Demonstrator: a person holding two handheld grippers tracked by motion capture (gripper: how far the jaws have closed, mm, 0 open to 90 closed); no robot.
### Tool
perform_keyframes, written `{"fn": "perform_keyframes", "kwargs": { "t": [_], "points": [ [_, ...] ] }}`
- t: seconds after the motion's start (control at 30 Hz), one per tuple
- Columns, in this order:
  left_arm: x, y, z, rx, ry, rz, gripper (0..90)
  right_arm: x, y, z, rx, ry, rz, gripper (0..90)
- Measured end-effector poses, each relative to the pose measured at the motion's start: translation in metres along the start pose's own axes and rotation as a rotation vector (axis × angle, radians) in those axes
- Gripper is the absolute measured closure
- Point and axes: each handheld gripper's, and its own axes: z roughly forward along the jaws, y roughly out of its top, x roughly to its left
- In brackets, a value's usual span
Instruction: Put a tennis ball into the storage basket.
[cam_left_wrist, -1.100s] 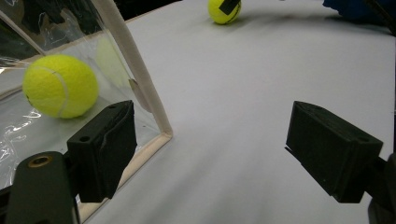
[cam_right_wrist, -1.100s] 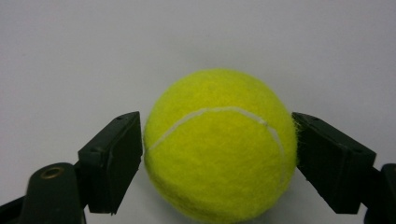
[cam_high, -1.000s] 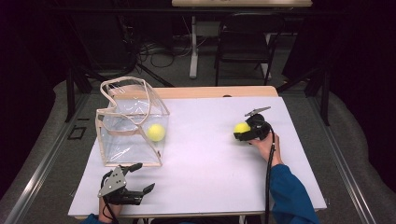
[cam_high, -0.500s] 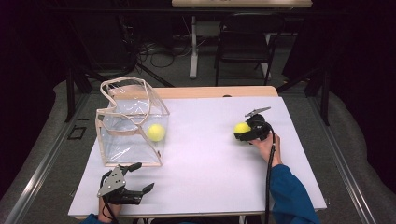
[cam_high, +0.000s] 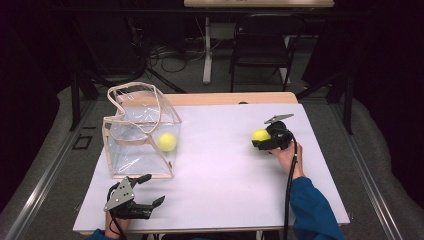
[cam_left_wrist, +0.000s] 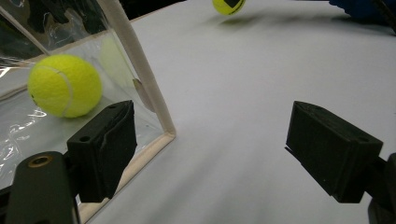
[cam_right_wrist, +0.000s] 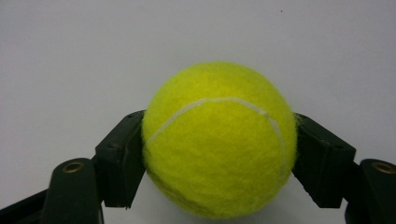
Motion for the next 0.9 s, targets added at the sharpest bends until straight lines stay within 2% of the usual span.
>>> {"fn": "perform_keyframes", "kwargs": {
  "t": [0.7, 0.9],
  "points": [
    [0.0, 0.0, 0.0, 0.0, -0.001, -0.002, 16.1, 0.011, 0.006, -0.021, -0.069, 0.009, -0.036, 26.2],
    [0.0, 0.0, 0.0, 0.0, -0.001, -0.002, 16.1, 0.012, 0.007, -0.022, -0.069, 0.009, -0.035, 26.2]
  ]
}}
